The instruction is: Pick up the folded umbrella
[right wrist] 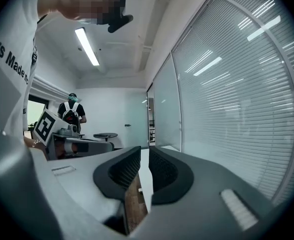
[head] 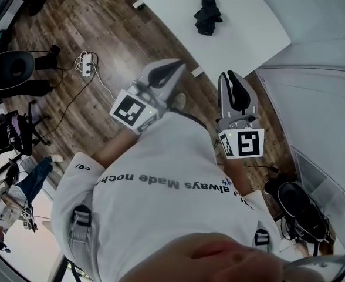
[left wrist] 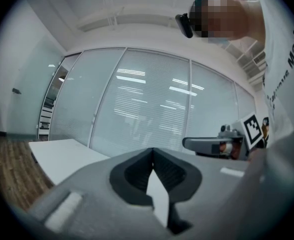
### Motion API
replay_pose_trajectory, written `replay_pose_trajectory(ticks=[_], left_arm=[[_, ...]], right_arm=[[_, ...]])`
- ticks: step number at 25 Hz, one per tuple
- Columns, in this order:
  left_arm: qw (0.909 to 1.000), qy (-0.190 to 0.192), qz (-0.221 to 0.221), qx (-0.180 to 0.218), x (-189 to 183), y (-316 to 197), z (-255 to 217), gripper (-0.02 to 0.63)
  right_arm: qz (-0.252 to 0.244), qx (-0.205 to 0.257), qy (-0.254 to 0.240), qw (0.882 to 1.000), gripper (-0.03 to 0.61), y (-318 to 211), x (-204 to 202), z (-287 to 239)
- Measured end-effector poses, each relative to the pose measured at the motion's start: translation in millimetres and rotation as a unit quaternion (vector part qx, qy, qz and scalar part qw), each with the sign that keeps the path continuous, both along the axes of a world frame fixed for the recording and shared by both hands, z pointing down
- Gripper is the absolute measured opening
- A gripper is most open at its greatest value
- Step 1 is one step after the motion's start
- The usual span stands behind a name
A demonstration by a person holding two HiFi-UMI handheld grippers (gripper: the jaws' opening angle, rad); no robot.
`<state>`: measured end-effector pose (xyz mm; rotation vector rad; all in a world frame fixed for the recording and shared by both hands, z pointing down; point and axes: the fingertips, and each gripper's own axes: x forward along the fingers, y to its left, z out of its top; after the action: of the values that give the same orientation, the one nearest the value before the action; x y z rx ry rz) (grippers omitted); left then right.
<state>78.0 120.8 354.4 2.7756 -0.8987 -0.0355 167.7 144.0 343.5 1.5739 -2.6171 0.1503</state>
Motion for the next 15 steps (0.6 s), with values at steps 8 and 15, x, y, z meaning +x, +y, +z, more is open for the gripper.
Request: replay_pose_trajectory(ticks=[8,15], left_arm=[[1.0000,0.008,0.000,0.000,-20,-80,1,0.000],[0.9998,0.017,0.003,0.003,-61,-178,-3,0.000]], right_arm=[[-0.004,-0.002,0.004,1.000,0.051,-81,-23,1],[-0.007,-0.003,0.018,1.000,0.051,-181,-68,-4]])
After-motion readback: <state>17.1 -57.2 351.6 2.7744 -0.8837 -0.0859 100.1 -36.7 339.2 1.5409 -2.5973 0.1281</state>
